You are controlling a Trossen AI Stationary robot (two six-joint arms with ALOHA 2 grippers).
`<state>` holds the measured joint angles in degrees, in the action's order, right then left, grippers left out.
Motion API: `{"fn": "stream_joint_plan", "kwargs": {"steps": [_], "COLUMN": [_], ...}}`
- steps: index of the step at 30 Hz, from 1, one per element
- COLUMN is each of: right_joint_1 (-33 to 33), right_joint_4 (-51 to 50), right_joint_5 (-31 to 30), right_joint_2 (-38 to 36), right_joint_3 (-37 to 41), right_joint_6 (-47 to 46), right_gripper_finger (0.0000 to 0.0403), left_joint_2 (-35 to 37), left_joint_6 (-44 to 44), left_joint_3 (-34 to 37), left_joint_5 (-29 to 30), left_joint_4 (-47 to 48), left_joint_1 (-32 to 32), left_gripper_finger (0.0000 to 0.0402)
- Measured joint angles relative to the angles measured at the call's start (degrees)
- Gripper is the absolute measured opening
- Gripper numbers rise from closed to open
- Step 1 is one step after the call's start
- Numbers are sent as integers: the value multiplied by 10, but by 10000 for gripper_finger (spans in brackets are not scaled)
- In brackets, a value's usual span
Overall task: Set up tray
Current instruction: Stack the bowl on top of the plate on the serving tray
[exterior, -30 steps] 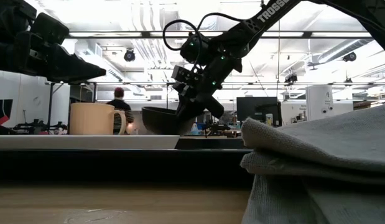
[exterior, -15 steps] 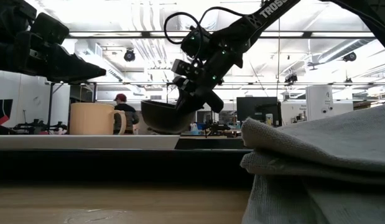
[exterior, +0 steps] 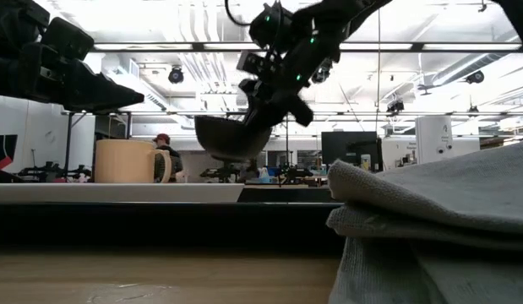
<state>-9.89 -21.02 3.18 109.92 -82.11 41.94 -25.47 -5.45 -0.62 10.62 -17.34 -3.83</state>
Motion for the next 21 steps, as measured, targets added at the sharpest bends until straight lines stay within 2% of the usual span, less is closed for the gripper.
{"fn": "stream_joint_plan", "kwargs": {"steps": [7, 17, 21], "right_joint_1": [54, 126, 149], "right_joint_4": [-50, -43, -33], "right_joint_5": [2, 3, 38], "right_joint_2": [-14, -14, -12], "right_joint_3": [0, 0, -1], "right_joint_6": [-23, -23, -22], "right_gripper_finger": [9, 8, 8], "left_joint_2": [0, 0, 0], "left_joint_6": [0, 0, 0], "left_joint_3": [0, 0, 0], "left_joint_5": [0, 0, 0], "left_joint_4": [0, 0, 0], "left_joint_1": [0, 0, 0], "left_gripper_finger": [99, 99, 99]}}
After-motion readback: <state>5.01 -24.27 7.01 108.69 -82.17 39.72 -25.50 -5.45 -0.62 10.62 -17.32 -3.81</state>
